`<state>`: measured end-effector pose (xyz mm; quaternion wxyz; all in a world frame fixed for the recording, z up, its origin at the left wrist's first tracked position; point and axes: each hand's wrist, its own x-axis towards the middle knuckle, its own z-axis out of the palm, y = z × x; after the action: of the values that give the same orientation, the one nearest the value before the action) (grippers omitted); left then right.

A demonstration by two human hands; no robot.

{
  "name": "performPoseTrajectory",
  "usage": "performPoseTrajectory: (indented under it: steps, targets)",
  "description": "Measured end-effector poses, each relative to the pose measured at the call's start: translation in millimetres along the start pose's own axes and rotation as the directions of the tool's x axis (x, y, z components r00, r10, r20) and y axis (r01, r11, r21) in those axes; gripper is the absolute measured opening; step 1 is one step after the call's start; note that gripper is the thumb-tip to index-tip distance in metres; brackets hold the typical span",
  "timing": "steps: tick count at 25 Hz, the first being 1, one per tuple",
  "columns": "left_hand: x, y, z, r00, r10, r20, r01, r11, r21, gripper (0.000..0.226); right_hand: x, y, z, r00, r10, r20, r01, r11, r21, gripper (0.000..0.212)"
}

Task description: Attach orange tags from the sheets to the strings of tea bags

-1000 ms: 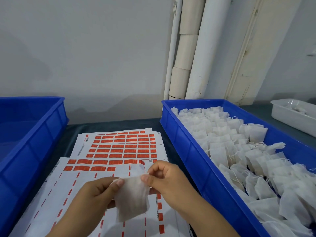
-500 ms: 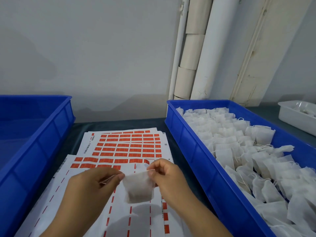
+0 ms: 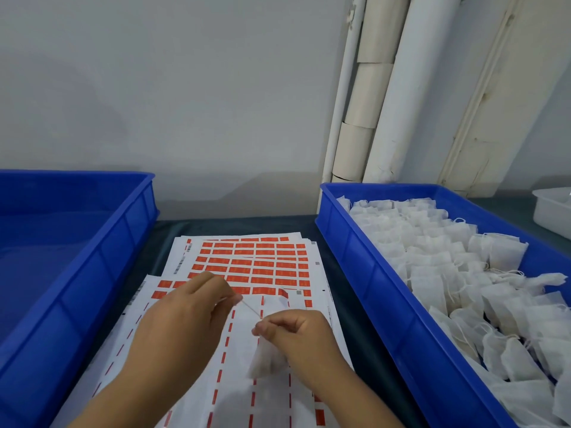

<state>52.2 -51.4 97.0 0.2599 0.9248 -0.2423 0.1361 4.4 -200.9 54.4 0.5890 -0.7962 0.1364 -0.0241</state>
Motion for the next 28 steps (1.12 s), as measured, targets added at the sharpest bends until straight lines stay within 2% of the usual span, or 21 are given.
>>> performPoseTrajectory:
  steps: [5,10,13,15,16,18,20,23,25,26,28]
  targets:
    - [-4,-5,-3,0.992,-0.026,-0.124,0.02,0.998,-0.052,0.011,4,-2,6,0.999,0.033,0.009,-0.033,0.999,-0.019,0.017]
    - [3,-14,-3,0.982,-0.088,-0.167,0.055,0.979,-0.194,0.013,1,7,5,0.994,0.075,0.082,-0.064,0.989,-0.132,0.01]
    - [6,-24,3,0.969,-0.171,-0.181,0.115,0.951,-0.286,0.012,0,9,0,0.973,0.166,0.162,-0.142,0.979,-0.149,0.009]
    - [4,-29,9,0.951,-0.266,-0.156,0.202,0.919,-0.338,0.012,0,9,-6,0.948,0.199,0.247,-0.203,0.979,-0.009,0.012]
    - [2,-31,12,0.94,-0.314,-0.134,0.248,0.899,-0.362,0.012,0,10,-9,0.94,0.196,0.28,-0.242,0.96,0.14,0.014]
    - [-3,-35,18,0.923,-0.373,-0.095,0.31,0.867,-0.391,0.018,1,13,-15,0.922,0.186,0.339,-0.338,0.813,0.473,0.014]
    - [-11,-36,26,0.916,-0.401,-0.027,0.36,0.85,-0.385,0.016,1,16,-16,0.912,0.138,0.385,-0.383,0.62,0.685,0.022]
    - [-25,-34,37,0.941,-0.331,0.071,0.337,0.897,-0.285,0.007,3,17,-11,0.93,0.044,0.365,-0.345,0.443,0.827,0.031]
    - [-30,-27,39,0.973,-0.171,0.153,0.199,0.961,-0.193,0.014,5,15,-10,0.945,0.04,0.324,-0.311,0.416,0.854,0.04]
    - [-31,-24,39,0.98,-0.092,0.177,0.124,0.976,-0.178,0.02,6,13,-9,0.952,0.042,0.304,-0.289,0.451,0.844,0.042]
    - [-35,-13,34,0.957,0.018,0.29,0.039,0.981,-0.19,0.029,7,11,-7,0.961,0.05,0.273,-0.242,0.631,0.737,0.038]
